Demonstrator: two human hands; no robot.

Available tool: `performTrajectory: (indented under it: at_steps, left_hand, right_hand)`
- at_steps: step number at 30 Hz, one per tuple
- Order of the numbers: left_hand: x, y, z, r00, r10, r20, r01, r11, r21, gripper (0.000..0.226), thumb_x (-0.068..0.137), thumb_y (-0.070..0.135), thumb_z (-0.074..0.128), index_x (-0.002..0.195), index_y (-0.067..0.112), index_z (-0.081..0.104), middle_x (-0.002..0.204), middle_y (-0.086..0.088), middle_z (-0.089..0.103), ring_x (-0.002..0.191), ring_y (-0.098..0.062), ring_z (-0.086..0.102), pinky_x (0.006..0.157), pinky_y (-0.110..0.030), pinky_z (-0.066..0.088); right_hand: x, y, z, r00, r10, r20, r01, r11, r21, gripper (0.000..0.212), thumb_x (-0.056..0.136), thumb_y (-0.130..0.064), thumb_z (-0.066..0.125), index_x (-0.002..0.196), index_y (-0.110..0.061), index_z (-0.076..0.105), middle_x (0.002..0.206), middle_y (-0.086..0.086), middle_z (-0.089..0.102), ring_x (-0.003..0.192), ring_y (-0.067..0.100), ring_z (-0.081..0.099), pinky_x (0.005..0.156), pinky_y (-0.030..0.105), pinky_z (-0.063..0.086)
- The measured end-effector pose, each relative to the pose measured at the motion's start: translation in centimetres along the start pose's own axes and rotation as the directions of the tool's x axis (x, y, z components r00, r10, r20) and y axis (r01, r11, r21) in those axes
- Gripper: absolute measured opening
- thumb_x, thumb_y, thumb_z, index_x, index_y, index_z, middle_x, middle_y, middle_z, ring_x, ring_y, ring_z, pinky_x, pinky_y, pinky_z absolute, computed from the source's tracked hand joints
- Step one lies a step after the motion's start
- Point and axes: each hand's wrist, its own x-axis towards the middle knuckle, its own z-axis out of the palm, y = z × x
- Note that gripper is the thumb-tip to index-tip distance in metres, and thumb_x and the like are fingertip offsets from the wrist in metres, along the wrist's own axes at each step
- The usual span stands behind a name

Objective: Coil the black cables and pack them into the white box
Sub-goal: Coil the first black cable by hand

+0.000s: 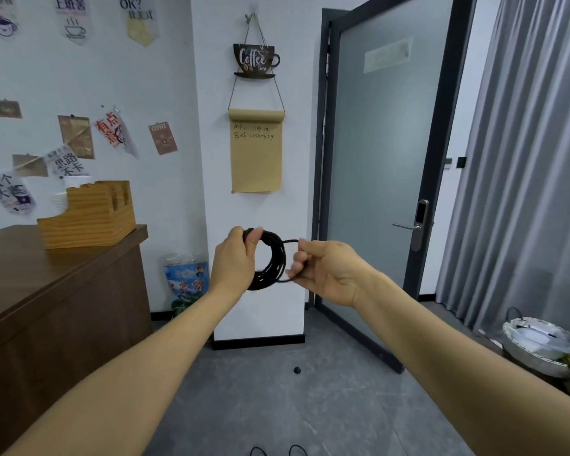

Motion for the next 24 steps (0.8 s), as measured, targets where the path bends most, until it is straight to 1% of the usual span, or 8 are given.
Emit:
performTrajectory:
  at_steps: [4,7,9,12,16,18,21,24]
  left_hand:
    - [0.6,-0.7,-0.9,0.992,-0.128,-0.025,0.128,0.992,0.002,0.041,0.099,0.041,0.033,0.086,0.005,0.046,0.067,0.001,0.044,0.058,-0.011,0.038,0.049,-0.024,0.028]
    - [0.8,-0.6,-0.7,0.966,-0.252,0.055,0.258,0.939,-0.227,0.042,0.098,0.046,0.034,0.084,0.009,0.048,0.063,0.000,0.043,0.055,-0.016,0.039,0.049,-0.027,0.033]
    - [0.4,0.4,-0.5,0.928,-0.332,0.166,0.368,0.758,-0.539,0.036,0.099,0.043,0.037,0.079,0.014,0.046,0.050,0.006,0.035,0.044,-0.009,0.030,0.041,-0.022,0.029]
    - [-0.1,2.0,-0.3,0.896,-0.368,0.249,0.425,0.540,-0.727,0.036,0.099,0.038,0.040,0.071,0.016,0.038,0.040,0.013,0.025,0.035,-0.002,0.021,0.034,-0.016,0.022]
    - [-0.5,3.0,0.6,0.864,-0.399,0.309,0.451,0.337,-0.827,0.041,0.099,0.039,0.040,0.067,0.015,0.033,0.040,0.011,0.024,0.034,-0.003,0.021,0.033,-0.014,0.021]
    - [-0.7,3.4,1.0,0.856,-0.405,0.321,0.455,0.297,-0.839,0.041,0.099,0.039,0.040,0.067,0.015,0.033,0.041,0.011,0.024,0.033,-0.003,0.021,0.032,-0.014,0.022]
    - [-0.7,3.5,1.3,0.852,-0.419,0.313,0.457,0.304,-0.836,0.041,0.099,0.039,0.040,0.067,0.014,0.034,0.042,0.010,0.025,0.034,-0.004,0.022,0.033,-0.015,0.022]
    - [-0.8,3.4,1.6,0.859,-0.423,0.289,0.453,0.362,-0.815,0.042,0.099,0.040,0.039,0.067,0.014,0.036,0.041,0.011,0.025,0.035,-0.004,0.023,0.034,-0.016,0.025]
  right_hand:
    - [0.0,-1.1,-1.3,0.993,-0.093,-0.065,0.057,0.901,-0.430,0.023,0.097,-0.018,0.050,0.078,-0.008,0.057,0.047,-0.005,0.034,0.040,0.008,0.024,0.040,0.018,0.021]
    - [0.6,-1.6,-2.5,0.937,-0.348,0.003,0.137,0.360,-0.923,0.026,0.094,-0.025,0.056,0.071,-0.015,0.060,0.059,-0.002,0.050,0.053,0.015,0.044,0.050,0.027,0.040]
    - [1.4,-1.4,-2.9,0.887,-0.461,0.019,0.113,0.175,-0.978,0.025,0.094,-0.027,0.056,0.071,-0.018,0.060,0.066,0.000,0.059,0.065,0.020,0.057,0.064,0.034,0.051]
    - [2.5,-0.1,-3.1,0.819,-0.573,0.011,0.117,0.147,-0.982,0.018,0.093,-0.024,0.058,0.082,-0.015,0.070,0.083,0.004,0.066,0.085,0.023,0.058,0.070,0.032,0.050]
    - [3.2,1.2,-1.9,0.835,-0.547,-0.060,0.217,0.428,-0.877,0.019,0.092,-0.007,0.055,0.084,-0.008,0.072,0.071,0.000,0.061,0.061,0.014,0.055,0.053,0.018,0.048]
    - [3.3,2.0,-1.5,0.874,-0.472,-0.115,0.247,0.636,-0.731,0.022,0.092,-0.001,0.050,0.082,-0.004,0.070,0.069,0.004,0.062,0.061,0.015,0.058,0.067,0.029,0.056]
    - [3.2,2.9,-0.8,0.936,-0.336,-0.104,0.268,0.872,-0.409,0.020,0.093,0.001,0.053,0.080,-0.002,0.068,0.074,0.007,0.065,0.071,0.017,0.064,0.073,0.026,0.058]
    - [2.9,3.2,-0.7,0.966,-0.252,-0.060,0.240,0.957,-0.162,0.020,0.093,0.004,0.050,0.082,0.000,0.066,0.080,0.011,0.067,0.080,0.021,0.066,0.079,0.026,0.057]
